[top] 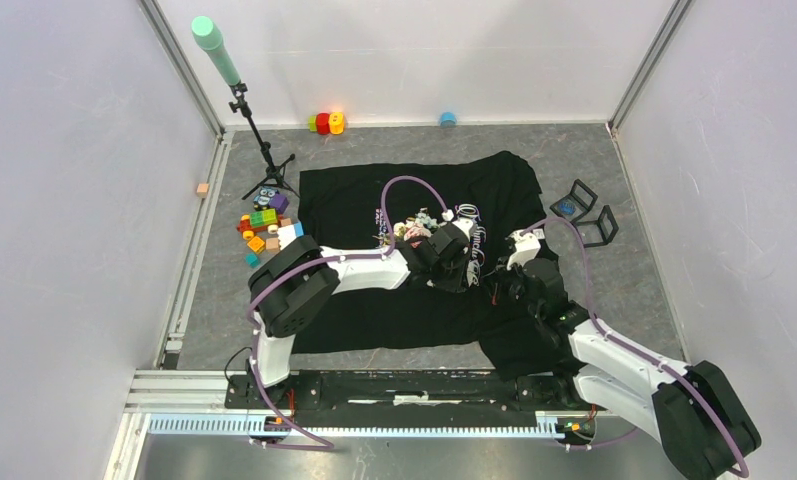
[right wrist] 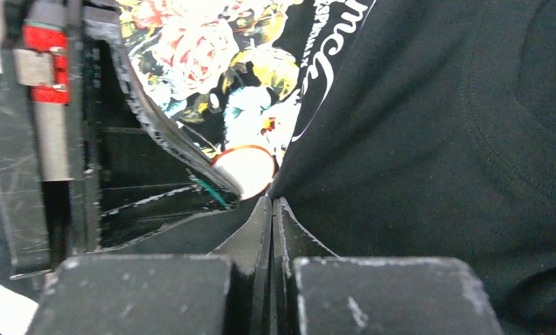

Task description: Pin the brooch onto the clothing

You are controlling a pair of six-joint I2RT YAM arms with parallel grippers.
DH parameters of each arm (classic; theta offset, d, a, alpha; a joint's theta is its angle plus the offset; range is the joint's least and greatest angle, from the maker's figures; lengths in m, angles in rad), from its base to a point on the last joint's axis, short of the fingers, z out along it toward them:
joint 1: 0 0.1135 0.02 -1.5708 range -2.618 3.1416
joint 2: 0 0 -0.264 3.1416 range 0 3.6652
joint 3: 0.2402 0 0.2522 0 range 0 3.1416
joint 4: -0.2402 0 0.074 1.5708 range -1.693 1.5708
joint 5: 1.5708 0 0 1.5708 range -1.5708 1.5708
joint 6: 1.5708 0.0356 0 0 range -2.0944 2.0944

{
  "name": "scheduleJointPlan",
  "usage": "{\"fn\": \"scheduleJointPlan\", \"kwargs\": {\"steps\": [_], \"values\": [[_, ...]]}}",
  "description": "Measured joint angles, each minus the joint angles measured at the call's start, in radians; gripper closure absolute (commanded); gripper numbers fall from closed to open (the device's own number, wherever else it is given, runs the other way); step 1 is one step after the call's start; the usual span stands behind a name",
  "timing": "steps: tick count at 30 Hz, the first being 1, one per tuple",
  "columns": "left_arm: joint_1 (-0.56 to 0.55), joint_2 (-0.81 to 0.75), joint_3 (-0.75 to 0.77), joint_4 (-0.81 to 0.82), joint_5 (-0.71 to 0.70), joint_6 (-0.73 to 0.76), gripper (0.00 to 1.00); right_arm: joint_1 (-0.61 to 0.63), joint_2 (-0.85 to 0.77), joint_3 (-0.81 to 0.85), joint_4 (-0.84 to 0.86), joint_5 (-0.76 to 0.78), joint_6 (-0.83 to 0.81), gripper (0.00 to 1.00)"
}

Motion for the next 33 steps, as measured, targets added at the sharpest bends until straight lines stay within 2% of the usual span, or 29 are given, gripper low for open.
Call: {"fn": "scheduleJointPlan", "kwargs": {"steps": [15,33], "values": [[0.000,0.019,0.013,0.004,0.005,0.014,0.98,0.000,0.082,-0.008,0.072,-0.109,0.000,1.00],[-0.010,0.026,0.019,0.013,0.012,0.015,0.98,0.000,0.137,-0.008,0.089,-0.128,-0.003,1.00]]}}
